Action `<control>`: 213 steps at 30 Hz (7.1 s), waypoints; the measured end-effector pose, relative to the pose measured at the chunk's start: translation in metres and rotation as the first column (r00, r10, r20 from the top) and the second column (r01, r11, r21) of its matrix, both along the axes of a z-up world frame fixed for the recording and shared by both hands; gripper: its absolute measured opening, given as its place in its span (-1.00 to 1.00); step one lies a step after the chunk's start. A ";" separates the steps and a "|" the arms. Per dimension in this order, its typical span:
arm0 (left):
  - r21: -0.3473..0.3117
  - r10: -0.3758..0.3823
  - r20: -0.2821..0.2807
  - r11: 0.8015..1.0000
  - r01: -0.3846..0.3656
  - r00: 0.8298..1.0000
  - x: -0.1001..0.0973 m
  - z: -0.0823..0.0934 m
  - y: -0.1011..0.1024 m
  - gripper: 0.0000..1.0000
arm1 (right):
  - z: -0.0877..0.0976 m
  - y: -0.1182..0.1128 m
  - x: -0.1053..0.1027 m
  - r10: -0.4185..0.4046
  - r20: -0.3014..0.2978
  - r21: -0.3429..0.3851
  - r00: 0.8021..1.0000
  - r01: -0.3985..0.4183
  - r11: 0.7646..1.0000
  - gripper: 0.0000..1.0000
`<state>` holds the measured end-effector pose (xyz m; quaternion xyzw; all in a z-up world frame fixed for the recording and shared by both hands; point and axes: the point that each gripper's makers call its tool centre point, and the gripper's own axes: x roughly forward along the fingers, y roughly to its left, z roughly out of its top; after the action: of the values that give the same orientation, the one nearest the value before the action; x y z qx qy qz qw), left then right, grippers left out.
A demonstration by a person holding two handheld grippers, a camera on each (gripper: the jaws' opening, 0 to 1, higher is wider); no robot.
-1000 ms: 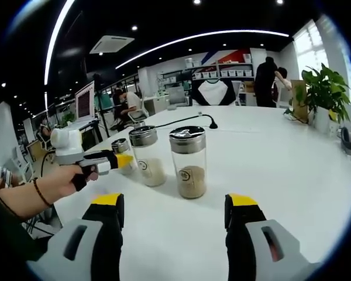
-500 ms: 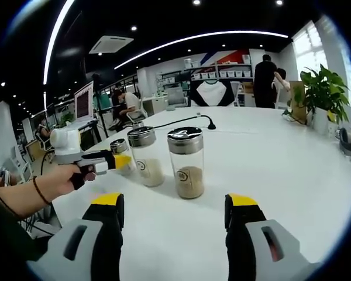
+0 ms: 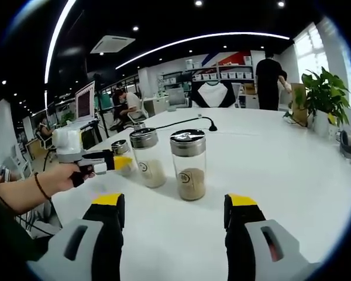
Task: Rotate the seasoning bottle until the label or dispensing opening points toward the visible target arrow and the bottle remains upright within the marked orientation range
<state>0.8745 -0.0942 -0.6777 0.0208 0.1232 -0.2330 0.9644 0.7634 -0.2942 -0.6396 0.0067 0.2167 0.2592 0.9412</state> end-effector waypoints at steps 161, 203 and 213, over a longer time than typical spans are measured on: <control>0.024 0.131 -0.009 0.991 -0.131 0.991 -0.002 -0.001 -0.003 -0.33 | -0.001 -0.004 0.000 -0.003 -0.010 0.004 1.000 0.003 1.000 0.35; -0.054 0.140 0.104 0.989 -0.135 0.985 -0.068 0.044 0.042 0.05 | 0.000 -0.001 -0.002 0.000 -0.007 0.010 1.000 0.001 1.000 0.34; -0.061 0.182 0.094 0.982 -0.177 0.979 -0.085 0.047 0.065 0.04 | 0.001 0.001 -0.002 0.005 -0.006 0.011 1.000 -0.005 1.000 0.33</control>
<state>0.7900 -0.0293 -0.6307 -0.0040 0.0706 -0.1467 0.9866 0.7613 -0.2931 -0.6382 0.0119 0.2183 0.2629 0.9397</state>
